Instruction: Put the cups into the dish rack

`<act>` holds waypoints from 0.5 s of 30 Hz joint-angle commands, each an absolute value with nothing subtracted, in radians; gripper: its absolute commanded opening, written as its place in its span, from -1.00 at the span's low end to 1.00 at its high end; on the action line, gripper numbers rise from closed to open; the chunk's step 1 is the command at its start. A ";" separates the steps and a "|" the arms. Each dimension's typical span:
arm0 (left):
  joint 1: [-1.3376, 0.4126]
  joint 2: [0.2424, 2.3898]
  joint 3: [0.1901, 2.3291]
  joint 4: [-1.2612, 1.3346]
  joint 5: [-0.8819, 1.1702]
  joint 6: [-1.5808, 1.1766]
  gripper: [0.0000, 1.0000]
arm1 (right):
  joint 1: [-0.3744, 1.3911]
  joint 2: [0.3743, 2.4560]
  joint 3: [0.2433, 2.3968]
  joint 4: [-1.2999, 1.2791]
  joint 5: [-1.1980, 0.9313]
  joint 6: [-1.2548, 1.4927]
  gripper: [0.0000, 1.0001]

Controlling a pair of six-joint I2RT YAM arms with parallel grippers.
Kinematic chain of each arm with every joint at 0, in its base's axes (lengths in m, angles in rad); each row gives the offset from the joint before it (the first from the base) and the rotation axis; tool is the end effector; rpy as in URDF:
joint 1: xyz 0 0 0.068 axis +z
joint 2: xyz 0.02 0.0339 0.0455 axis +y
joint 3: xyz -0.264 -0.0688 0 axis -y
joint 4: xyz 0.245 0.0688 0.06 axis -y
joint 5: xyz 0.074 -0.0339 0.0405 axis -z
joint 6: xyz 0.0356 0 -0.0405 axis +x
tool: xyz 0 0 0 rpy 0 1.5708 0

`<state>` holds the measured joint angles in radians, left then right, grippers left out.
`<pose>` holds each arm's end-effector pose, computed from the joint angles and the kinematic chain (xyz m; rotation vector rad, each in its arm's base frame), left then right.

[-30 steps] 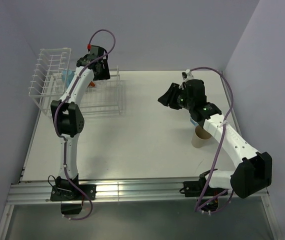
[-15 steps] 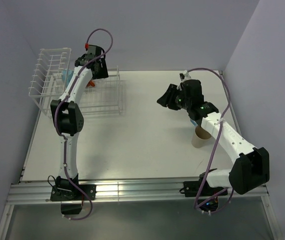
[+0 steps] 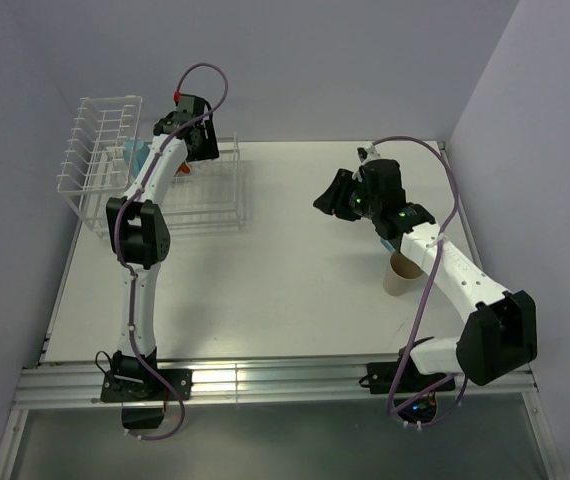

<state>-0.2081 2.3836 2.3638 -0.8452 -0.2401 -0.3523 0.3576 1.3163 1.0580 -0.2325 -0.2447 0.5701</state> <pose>0.5186 -0.1009 0.2675 -0.2793 2.3868 0.0338 0.2794 0.1136 0.3133 0.0702 2.1487 0.8108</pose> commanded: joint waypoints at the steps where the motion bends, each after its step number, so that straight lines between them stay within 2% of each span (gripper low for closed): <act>1: -0.206 2.372 2.418 -0.808 -0.232 -0.333 -0.68 | 0.368 1.322 1.071 -0.203 -0.233 0.552 -0.07; 4: -0.206 2.376 2.418 -0.810 -0.233 -0.334 -0.55 | 0.367 1.328 1.071 -0.201 -0.238 0.552 -0.07; 7: -0.206 2.381 2.416 -0.810 -0.238 -0.333 -0.29 | 0.367 1.330 1.066 -0.198 -0.236 0.554 -0.07; 11: -0.206 2.394 2.415 -0.813 -0.244 -0.333 -0.13 | 0.368 1.331 1.061 -0.193 -0.238 0.555 -0.07; 15: -0.206 2.399 2.410 -0.811 -0.250 -0.336 0.17 | 0.368 1.333 1.055 -0.189 -0.239 0.557 -0.07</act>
